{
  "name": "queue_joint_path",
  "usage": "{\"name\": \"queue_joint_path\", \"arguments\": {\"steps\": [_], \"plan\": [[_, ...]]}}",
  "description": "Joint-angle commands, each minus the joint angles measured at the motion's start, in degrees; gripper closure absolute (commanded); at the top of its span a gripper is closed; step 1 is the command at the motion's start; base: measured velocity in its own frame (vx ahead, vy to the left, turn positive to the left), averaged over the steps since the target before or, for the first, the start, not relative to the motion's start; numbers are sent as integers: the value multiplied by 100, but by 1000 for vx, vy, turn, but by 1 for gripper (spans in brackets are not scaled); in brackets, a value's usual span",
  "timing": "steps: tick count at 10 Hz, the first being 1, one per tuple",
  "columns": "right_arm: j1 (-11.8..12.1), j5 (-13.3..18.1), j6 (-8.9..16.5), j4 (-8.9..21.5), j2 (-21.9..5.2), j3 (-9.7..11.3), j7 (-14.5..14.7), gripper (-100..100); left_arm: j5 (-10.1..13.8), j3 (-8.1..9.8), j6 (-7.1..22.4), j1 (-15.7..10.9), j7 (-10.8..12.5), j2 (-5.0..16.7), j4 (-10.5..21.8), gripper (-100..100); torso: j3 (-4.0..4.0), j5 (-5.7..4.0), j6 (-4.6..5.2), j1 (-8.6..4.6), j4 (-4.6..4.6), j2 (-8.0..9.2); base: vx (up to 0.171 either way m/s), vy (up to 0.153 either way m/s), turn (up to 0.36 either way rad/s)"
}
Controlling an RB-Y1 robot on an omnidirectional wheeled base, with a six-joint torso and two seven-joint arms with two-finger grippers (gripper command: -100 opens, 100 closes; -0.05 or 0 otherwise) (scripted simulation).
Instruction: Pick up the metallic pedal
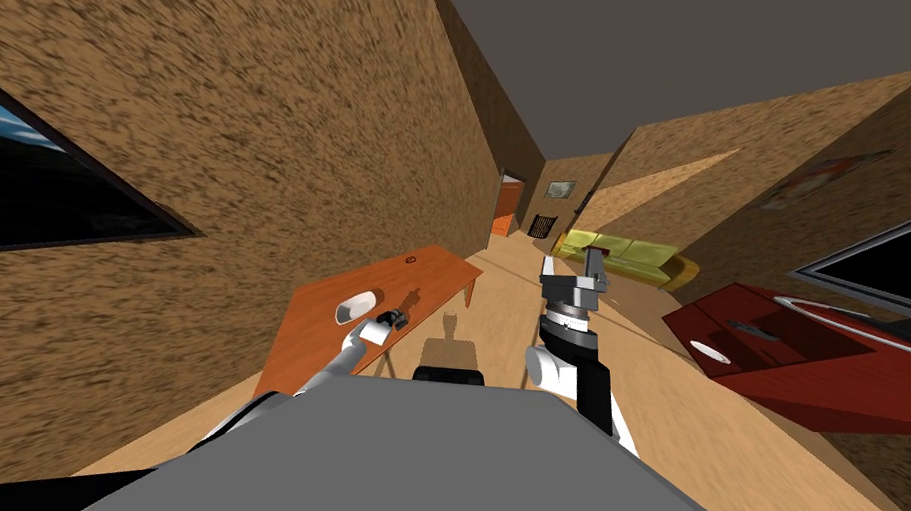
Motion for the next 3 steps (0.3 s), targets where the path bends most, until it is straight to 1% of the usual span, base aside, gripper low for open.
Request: {"name": "queue_joint_path", "arguments": {"steps": [1,2,3], "plan": [[0,0,0,0,0,0,0,0,47,-26,180,-6,-21,27,-169,100,0,0,0,0,0,0,-63,-5,8],[0,0,0,0,0,0,0,0,51,-21,111,4,-20,30,-121,100,1,-1,0,0,1,2,-28,-2,2],[0,0,0,0,0,0,0,0,58,-22,136,5,-24,34,-136,0,-4,0,0,1,-1,-7,-6,-1,1]]}}
